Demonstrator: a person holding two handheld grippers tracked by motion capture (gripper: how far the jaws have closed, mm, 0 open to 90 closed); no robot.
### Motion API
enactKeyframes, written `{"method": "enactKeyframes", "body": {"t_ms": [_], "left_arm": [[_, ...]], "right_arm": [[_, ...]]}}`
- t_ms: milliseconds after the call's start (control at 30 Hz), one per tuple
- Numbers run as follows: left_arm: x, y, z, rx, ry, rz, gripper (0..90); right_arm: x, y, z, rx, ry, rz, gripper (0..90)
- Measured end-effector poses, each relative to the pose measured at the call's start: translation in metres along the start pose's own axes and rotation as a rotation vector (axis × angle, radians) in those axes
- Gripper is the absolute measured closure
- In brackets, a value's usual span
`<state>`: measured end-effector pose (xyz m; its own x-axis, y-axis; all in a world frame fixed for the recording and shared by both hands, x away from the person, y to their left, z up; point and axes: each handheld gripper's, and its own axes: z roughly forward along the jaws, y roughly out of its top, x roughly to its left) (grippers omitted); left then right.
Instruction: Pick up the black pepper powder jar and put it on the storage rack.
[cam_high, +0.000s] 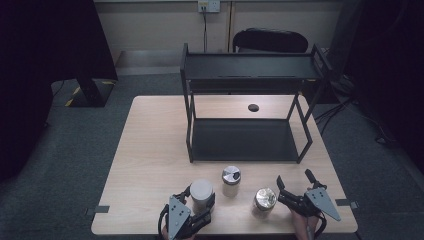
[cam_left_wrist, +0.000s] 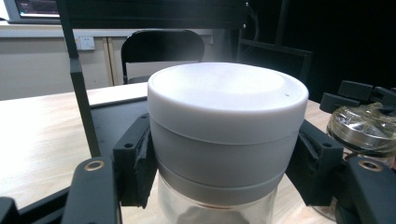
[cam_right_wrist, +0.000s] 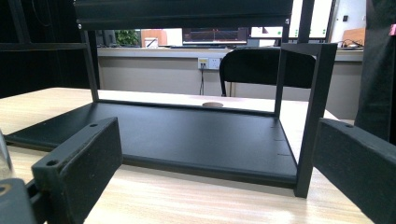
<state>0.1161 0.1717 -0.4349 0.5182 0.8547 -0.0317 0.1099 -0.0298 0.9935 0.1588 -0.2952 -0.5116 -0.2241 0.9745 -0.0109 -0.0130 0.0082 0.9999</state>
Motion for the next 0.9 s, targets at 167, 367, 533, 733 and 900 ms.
{"method": "enactKeyframes", "body": {"t_ms": [167, 367, 533, 733, 900], "left_arm": [[0.002, 0.001, 0.001, -0.002, 0.004, -0.006, 34.1], [0.003, 0.003, 0.002, -0.003, 0.004, -0.004, 34.1], [0.004, 0.005, 0.003, -0.005, 0.006, -0.003, 34.1], [0.005, 0.007, 0.005, -0.007, 0.008, 0.004, 34.1], [0.006, 0.011, 0.007, -0.008, 0.013, 0.005, 34.1]], "right_arm": [[0.0, 0.0, 0.0, 0.0, 0.0, 0.0, 0.6], [0.0, 0.0, 0.0, 0.0, 0.0, 0.0, 0.6], [0.0, 0.0, 0.0, 0.0, 0.0, 0.0, 0.6], [0.0, 0.0, 0.0, 0.0, 0.0, 0.001, 0.6], [0.0, 0.0, 0.0, 0.0, 0.0, 0.001, 0.6]]}}
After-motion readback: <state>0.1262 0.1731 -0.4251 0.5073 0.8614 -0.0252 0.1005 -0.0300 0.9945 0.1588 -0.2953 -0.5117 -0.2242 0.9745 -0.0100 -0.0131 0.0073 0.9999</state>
